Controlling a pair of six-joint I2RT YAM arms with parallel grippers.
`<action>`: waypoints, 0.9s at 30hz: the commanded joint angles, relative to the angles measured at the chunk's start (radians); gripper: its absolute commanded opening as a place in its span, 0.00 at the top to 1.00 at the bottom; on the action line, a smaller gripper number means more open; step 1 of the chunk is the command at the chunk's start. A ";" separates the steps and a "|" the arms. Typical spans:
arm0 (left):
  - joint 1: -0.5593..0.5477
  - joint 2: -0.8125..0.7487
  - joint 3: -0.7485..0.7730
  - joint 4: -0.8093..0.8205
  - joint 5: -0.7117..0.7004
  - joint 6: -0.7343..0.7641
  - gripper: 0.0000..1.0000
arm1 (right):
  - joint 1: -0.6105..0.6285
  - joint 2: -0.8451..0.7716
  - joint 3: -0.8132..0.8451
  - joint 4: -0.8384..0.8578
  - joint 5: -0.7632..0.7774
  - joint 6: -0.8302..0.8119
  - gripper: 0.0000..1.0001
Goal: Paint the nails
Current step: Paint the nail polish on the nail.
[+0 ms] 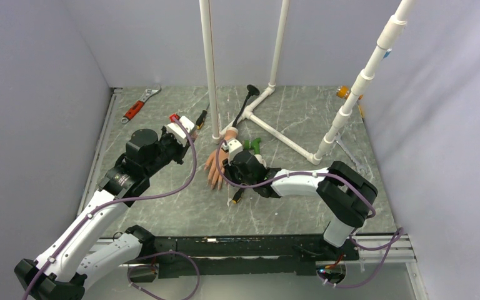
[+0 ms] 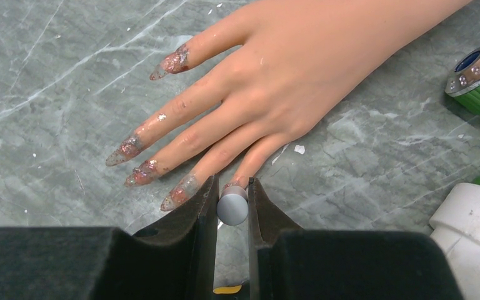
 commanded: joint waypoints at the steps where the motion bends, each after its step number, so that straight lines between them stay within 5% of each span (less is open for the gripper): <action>1: -0.001 -0.012 0.023 0.028 -0.008 0.009 1.00 | -0.001 -0.025 -0.009 0.014 -0.028 -0.008 1.00; 27: -0.001 -0.009 0.022 0.030 -0.007 0.006 1.00 | 0.003 -0.034 -0.040 0.044 -0.091 -0.018 1.00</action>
